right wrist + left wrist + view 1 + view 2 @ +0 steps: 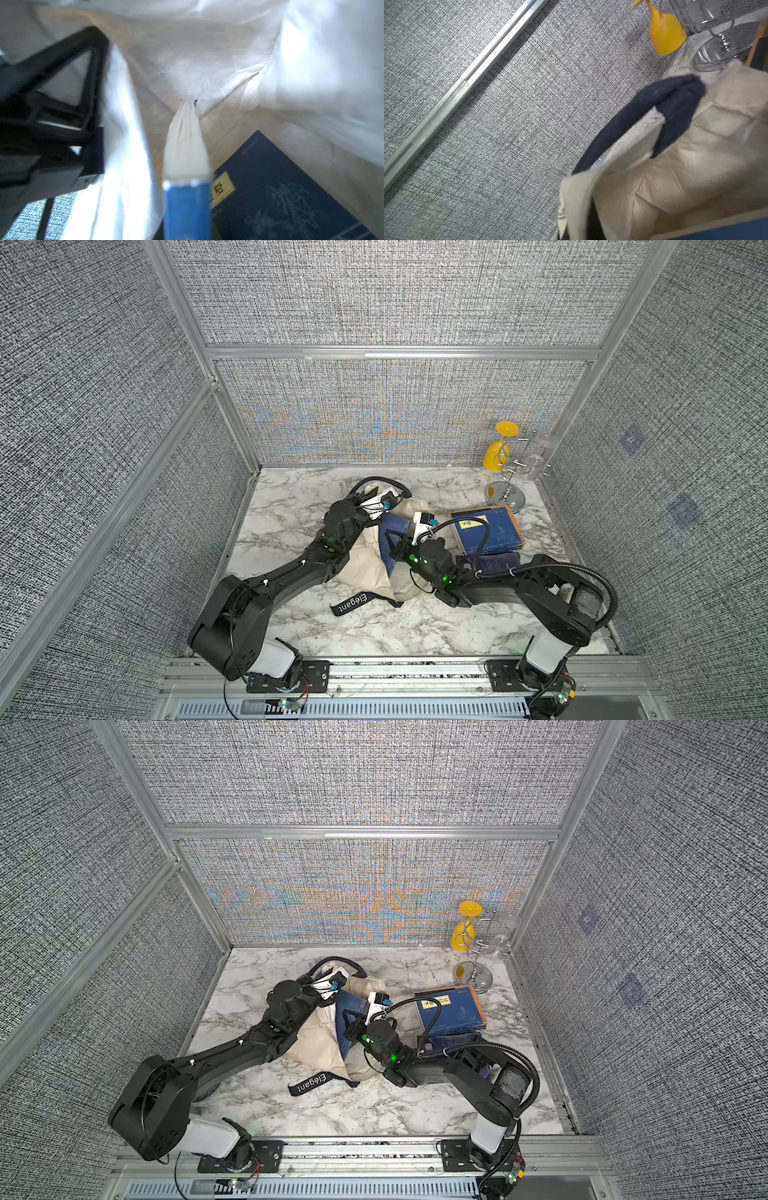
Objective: Take out the books from the canvas bag
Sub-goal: Pick up the book from the canvas bag, then place the book on the book.
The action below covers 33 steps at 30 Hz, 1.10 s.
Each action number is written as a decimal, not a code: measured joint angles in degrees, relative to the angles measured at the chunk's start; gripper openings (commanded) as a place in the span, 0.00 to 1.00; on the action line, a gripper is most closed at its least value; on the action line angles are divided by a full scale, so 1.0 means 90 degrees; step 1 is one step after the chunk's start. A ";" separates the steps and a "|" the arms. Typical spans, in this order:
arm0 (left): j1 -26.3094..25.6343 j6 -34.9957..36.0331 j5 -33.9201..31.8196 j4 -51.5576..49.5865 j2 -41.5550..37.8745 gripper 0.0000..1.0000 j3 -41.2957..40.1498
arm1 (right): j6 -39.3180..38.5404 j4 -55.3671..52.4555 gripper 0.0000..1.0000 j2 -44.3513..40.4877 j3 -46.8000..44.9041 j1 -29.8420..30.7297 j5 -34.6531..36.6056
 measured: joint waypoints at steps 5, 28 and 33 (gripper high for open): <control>0.0080 0.0029 0.0253 0.0073 0.0333 0.00 0.0267 | -0.0323 -0.0070 0.00 -0.0442 -0.0168 -0.0002 0.0134; 0.0153 -0.0624 0.0505 0.0678 0.0182 0.00 -0.0107 | -0.0945 -0.4860 0.00 -0.6625 -0.1928 -0.0051 0.2822; -0.0124 -0.1052 0.0418 0.0707 0.0017 0.00 -0.0393 | -0.0466 -0.6302 0.00 -0.7839 -0.2237 -0.0080 0.3599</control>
